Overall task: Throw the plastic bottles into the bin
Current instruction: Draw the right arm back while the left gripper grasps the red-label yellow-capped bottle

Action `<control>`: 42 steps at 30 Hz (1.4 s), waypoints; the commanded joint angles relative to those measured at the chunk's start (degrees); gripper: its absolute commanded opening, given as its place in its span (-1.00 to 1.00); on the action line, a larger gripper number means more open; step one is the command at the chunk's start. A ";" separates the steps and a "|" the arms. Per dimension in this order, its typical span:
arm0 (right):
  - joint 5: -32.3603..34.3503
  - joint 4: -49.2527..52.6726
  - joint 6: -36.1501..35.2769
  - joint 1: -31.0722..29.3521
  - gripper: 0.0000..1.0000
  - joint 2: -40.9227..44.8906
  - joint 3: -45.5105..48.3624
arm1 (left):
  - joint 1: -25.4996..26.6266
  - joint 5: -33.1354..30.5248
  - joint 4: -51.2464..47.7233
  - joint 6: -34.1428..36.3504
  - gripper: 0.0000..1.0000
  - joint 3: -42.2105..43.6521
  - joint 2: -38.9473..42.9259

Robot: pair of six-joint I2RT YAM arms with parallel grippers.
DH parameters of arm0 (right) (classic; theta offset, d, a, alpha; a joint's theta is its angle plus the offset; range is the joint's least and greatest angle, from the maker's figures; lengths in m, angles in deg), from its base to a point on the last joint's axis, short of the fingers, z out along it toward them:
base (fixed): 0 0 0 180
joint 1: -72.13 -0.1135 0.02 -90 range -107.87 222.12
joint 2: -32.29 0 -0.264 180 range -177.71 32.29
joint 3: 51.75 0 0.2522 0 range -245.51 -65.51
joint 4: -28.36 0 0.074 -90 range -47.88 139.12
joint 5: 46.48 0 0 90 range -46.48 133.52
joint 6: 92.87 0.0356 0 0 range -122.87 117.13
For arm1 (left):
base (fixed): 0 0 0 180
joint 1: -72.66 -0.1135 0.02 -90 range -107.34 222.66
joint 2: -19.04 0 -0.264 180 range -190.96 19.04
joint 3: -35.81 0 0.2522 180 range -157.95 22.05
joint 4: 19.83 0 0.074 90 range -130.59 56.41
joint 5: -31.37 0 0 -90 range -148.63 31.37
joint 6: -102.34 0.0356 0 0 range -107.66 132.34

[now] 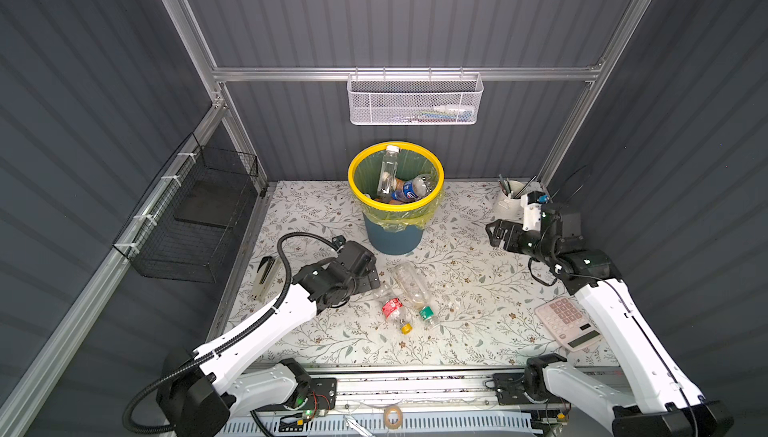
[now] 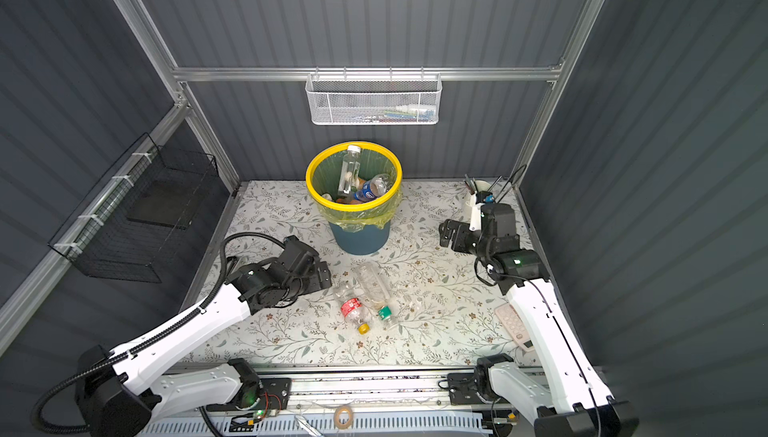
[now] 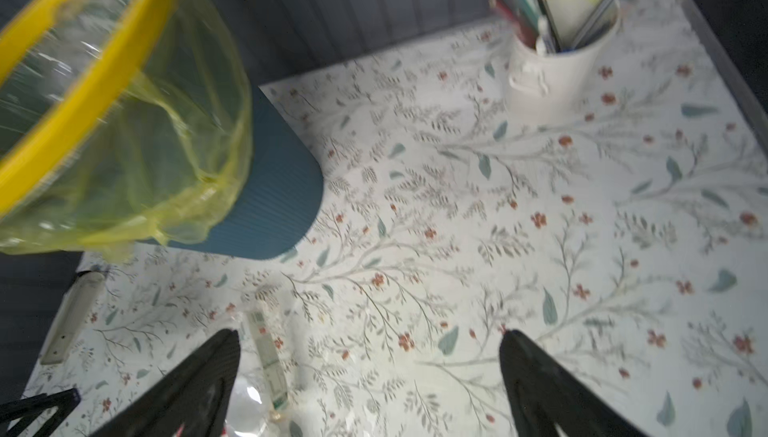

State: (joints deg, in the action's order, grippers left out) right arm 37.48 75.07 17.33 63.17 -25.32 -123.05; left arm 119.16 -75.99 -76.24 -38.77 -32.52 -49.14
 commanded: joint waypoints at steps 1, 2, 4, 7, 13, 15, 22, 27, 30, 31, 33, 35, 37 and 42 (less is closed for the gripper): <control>-1.18 -3.39 2.45 1.42 0.98 3.09 3.75 | 3.98 0.96 -1.37 -5.05 0.99 -0.67 -4.06; -1.53 -3.77 2.68 2.01 0.98 3.45 4.69 | 5.07 1.51 -1.29 -5.68 0.99 -0.63 -5.22; -2.10 -4.27 2.82 2.93 0.98 3.72 5.95 | 6.64 1.94 -1.23 -7.25 0.98 -0.07 -6.92; -3.46 -4.97 2.99 3.91 0.98 3.47 6.78 | 7.55 3.64 1.93 -8.69 0.95 1.68 -8.57; -3.97 -5.38 2.89 4.80 0.98 3.11 7.60 | 7.75 5.80 7.21 -9.39 0.86 2.98 -13.28; -4.13 -5.27 2.71 5.07 0.98 3.09 7.79 | 7.73 6.38 8.02 -8.66 0.85 2.72 -15.31; -4.50 -4.93 2.73 5.61 0.98 3.11 8.23 | 7.64 6.49 11.48 -7.34 0.70 2.30 -21.68; -4.34 -4.30 2.73 5.87 0.98 3.23 7.97 | 7.42 6.07 11.92 -6.95 0.29 3.74 -22.15; -4.46 -4.31 3.08 5.95 0.98 3.28 7.97 | 7.30 4.73 12.18 -7.95 0.05 5.63 -19.20; -4.57 -4.40 3.32 5.96 0.98 3.19 7.97 | 7.25 3.78 11.74 -8.45 0.00 6.29 -17.60; -4.93 -4.47 3.63 5.96 0.98 3.02 7.90 | 7.23 1.65 10.59 -9.41 -0.05 7.21 -14.34; -5.28 -4.56 4.08 6.00 0.98 2.72 7.80 | 7.24 -1.29 8.80 -9.97 -0.07 7.58 -10.46; -5.63 -4.88 4.43 6.02 0.98 2.42 7.71 | 7.20 -5.40 7.11 -9.15 -0.08 7.15 -5.63; -5.90 -4.14 4.60 6.05 0.98 1.69 6.36 | 7.13 -22.02 -0.27 0.06 -0.07 0.03 7.33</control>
State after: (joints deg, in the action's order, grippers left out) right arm 32.28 70.48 21.44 69.10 -23.30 -115.40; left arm 126.66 -85.33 -70.73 -44.06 -27.36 -47.05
